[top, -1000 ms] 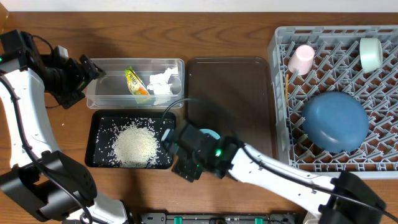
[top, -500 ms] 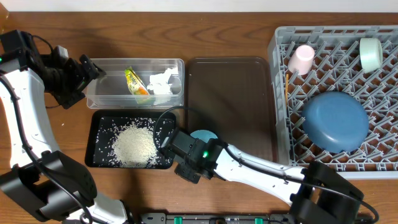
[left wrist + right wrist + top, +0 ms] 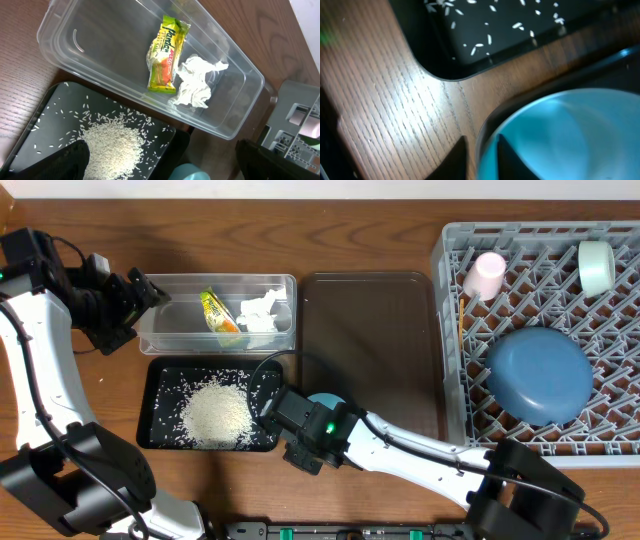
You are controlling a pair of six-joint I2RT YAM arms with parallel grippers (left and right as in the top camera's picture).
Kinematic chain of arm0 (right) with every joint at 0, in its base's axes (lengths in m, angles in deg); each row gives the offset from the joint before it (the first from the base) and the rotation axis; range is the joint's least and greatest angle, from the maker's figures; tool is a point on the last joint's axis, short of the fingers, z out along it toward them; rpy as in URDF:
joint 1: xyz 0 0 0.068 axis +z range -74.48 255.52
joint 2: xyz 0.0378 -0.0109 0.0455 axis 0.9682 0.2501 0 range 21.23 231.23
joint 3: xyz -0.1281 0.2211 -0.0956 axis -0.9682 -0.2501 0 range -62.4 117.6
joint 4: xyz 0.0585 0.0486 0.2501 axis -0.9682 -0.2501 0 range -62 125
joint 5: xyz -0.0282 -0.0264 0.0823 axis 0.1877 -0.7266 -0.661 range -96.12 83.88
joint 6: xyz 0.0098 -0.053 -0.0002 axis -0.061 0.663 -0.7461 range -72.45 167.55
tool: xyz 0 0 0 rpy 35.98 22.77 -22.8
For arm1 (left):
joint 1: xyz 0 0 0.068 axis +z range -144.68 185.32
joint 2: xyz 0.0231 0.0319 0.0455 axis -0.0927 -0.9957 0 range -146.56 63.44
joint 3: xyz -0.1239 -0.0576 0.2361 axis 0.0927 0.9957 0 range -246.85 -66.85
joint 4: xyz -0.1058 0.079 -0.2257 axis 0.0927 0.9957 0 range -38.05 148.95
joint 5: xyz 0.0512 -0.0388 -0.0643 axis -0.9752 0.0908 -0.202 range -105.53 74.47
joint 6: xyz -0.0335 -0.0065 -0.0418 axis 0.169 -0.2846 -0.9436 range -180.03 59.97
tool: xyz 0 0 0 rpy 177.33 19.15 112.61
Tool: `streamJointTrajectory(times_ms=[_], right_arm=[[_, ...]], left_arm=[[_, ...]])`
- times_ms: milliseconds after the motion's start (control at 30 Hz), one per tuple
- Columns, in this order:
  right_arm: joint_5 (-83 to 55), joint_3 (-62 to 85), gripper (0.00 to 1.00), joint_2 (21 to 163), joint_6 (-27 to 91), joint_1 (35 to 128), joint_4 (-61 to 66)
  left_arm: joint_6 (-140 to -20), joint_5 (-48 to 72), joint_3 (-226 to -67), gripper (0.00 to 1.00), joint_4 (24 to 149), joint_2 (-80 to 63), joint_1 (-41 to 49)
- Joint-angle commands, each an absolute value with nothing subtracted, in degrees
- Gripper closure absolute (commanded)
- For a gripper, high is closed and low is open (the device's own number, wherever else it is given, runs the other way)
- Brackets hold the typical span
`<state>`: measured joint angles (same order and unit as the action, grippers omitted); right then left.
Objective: Sort waste into correct bins and load items into the dishwasher rack
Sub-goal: 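Grasp the light blue bowl rim with the right gripper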
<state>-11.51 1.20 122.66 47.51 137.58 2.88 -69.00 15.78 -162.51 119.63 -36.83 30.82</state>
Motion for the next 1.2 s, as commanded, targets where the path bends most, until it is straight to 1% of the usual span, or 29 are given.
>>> streamJointTrajectory(times_ms=[0, 33, 100, 300, 567, 800, 967, 1167], right_arm=[[-11.5, 1.6, 0.92, 122.6, 46.2, 137.7, 2.9], [-11.5, 1.6, 0.96, 122.5, 46.2, 137.7, 2.9], [-11.4, 1.7, 0.99, 122.4, 45.8, 137.7, 2.9], [-11.6, 1.9, 0.99, 119.3, 43.6, 136.5, 2.8], [-11.5, 1.9, 0.99, 106.6, 43.3, 133.1, 1.6], [-6.1, 1.9, 0.99, 95.8, 43.3, 127.2, -6.0], [-1.4, 1.4, 0.99, 95.8, 45.0, 124.1, -10.7], [-1.6, -0.9, 0.99, 100.3, 45.4, 123.6, -8.1]], left_arm=[[-68.6, 15.9, -163.8, 0.04, 119.8, -35.9, 31.0], [-68.6, 15.9, -163.8, 0.04, 119.8, -35.9, 31.0], [-68.6, 15.9, -163.8, 0.04, 119.8, -35.9, 31.0], [-68.6, 15.9, -163.8, 0.04, 119.8, -35.9, 31.0], [-68.6, 15.9, -163.8, 0.04, 119.8, -35.9, 31.0], [-68.6, 15.9, -163.8, 0.04, 119.8, -35.9, 31.0], [-68.6, 15.9, -163.8, 0.04, 119.8, -35.9, 31.0], [-68.6, 15.9, -163.8, 0.04, 119.9, -35.9, 31.0]])
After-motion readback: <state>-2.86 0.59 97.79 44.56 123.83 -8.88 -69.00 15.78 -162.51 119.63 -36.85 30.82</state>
